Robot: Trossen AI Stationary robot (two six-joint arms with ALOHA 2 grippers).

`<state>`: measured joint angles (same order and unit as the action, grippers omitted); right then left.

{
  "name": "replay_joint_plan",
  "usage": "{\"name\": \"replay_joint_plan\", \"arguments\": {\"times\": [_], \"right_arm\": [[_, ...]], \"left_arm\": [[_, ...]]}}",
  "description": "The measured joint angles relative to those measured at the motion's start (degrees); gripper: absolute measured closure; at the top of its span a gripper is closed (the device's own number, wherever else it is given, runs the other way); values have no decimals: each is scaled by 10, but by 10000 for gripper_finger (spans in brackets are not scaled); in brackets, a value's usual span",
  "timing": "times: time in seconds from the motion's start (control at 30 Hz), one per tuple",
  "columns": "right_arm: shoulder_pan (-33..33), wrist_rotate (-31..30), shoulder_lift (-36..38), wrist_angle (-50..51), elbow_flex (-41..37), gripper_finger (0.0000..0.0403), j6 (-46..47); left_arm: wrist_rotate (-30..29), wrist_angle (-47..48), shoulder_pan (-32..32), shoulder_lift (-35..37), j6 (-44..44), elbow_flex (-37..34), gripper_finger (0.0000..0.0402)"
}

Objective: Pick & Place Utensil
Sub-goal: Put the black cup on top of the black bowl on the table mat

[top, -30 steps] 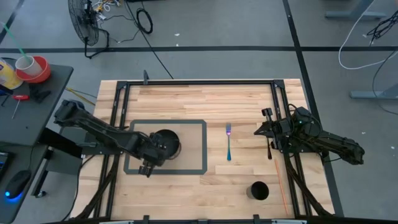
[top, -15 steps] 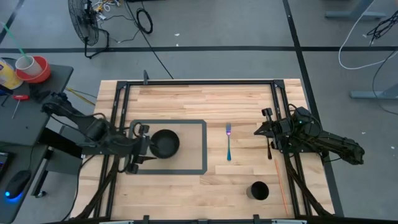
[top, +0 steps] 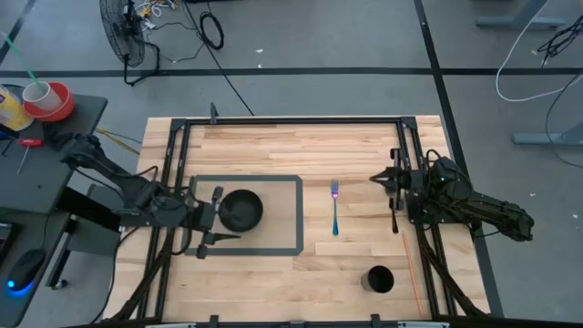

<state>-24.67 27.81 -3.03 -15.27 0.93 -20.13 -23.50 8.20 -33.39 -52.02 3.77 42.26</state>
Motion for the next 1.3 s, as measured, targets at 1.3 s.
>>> {"name": "replay_joint_plan", "arguments": {"times": [1.3], "right_arm": [[208,-40,-127,-170,53,387,487]], "left_arm": [[-82,-652,-82,-327,4,-54,220]]}}
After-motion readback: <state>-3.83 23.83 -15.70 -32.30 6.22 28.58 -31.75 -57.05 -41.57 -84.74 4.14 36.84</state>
